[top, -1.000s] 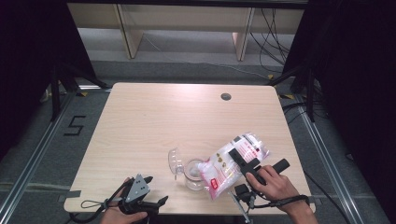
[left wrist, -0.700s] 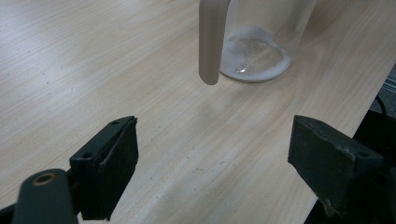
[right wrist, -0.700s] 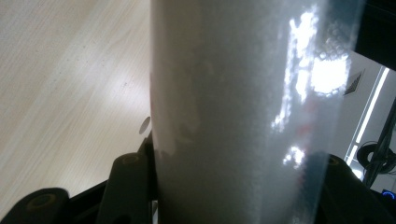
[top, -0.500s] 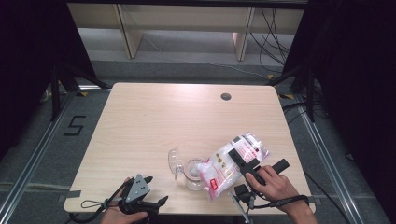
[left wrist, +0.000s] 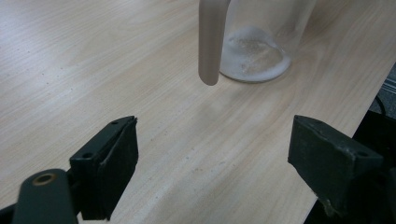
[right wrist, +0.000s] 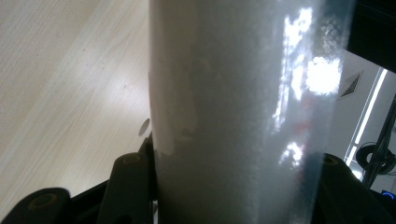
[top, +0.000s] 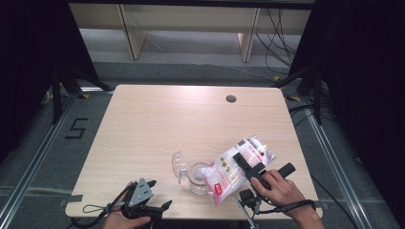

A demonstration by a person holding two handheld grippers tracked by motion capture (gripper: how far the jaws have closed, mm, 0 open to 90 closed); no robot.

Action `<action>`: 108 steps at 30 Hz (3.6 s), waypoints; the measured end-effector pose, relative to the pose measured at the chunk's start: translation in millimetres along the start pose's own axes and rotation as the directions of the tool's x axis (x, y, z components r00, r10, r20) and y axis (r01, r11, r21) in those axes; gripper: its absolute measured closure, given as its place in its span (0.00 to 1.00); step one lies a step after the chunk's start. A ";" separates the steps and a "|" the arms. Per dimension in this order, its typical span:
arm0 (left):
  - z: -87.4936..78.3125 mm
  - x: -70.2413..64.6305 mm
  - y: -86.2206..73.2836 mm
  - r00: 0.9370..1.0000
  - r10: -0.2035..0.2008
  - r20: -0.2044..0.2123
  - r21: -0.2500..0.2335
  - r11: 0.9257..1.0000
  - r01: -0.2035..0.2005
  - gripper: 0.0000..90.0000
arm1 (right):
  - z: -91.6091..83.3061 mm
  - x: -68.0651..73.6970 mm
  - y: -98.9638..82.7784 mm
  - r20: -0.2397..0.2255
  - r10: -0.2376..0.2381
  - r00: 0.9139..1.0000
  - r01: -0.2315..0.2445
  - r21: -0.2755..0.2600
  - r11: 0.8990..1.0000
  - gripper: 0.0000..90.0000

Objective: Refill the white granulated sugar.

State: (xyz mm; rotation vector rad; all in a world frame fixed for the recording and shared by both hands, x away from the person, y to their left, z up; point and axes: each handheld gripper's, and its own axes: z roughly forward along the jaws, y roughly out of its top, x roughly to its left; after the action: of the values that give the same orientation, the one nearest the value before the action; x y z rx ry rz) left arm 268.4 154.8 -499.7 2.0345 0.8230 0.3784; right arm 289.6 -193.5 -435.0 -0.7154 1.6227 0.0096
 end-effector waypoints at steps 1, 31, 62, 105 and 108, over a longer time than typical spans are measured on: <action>-0.1 0.0 0.0 1.000 0.001 0.000 0.000 1.000 -0.001 0.18 | 0.0 0.0 -0.1 0.000 0.000 1.000 0.000 0.000 1.000 0.59; -0.2 1.0 0.4 1.000 0.012 -0.010 -0.005 1.000 -0.012 0.18 | -2.6 -2.8 0.0 0.008 0.007 1.000 -0.007 0.002 1.000 0.60; -2.7 2.4 1.7 0.999 0.032 -0.030 -0.003 0.999 -0.032 0.18 | -5.1 -5.4 -3.6 0.006 -0.009 1.000 0.009 0.009 1.000 0.61; 0.1 0.2 0.2 1.000 0.005 -0.004 -0.008 1.000 -0.005 0.18 | -7.9 -5.1 0.5 0.025 -0.007 1.000 0.008 -0.012 1.000 0.64; -0.7 0.7 0.7 1.000 0.011 -0.013 -0.006 1.000 -0.011 0.18 | -8.0 -5.9 0.9 0.027 -0.012 1.000 0.012 -0.014 1.000 0.65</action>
State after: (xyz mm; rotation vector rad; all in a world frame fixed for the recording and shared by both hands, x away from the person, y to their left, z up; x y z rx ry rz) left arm 268.8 155.5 -498.8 2.0342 0.8177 0.4001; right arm 282.0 -193.5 -428.5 -0.7335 1.5942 0.0221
